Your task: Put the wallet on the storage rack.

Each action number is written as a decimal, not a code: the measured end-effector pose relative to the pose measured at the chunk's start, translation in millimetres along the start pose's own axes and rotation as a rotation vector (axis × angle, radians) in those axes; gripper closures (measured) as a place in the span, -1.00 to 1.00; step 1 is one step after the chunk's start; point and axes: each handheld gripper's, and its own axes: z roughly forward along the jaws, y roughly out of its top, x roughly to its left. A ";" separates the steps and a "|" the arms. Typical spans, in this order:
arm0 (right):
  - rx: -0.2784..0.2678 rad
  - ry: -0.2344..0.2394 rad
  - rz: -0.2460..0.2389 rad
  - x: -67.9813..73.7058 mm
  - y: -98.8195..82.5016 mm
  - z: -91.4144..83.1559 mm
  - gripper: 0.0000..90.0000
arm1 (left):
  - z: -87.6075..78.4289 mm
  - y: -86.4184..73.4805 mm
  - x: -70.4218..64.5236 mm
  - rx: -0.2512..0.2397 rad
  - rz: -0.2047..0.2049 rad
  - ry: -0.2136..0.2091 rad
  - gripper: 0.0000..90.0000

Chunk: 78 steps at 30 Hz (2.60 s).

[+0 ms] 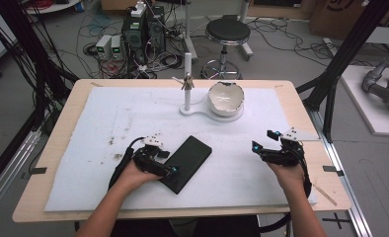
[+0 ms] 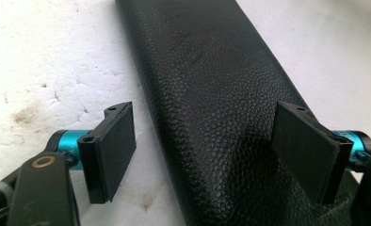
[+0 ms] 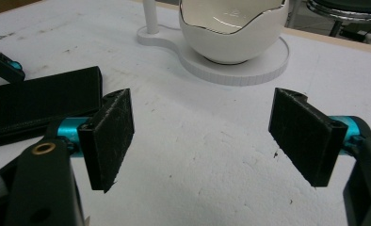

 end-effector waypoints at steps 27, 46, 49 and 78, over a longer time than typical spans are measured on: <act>0.001 -0.004 0.001 1.6 0.1 -1.2 -0.47 | -12.2 -8.4 14.3 -0.150 -0.162 -0.116 0.81; -0.003 -0.002 0.002 1.4 0.0 -2.1 -0.47 | -54.2 21.9 -4.1 -0.312 0.032 -0.167 0.82; -0.004 -0.001 -0.004 1.5 0.1 -1.4 -0.47 | -62.1 25.4 -5.5 -0.327 0.052 -0.150 0.82; -0.030 0.469 -0.130 54.2 37.6 13.3 -0.53 | -81.8 36.8 -31.7 -0.277 0.323 -0.276 0.82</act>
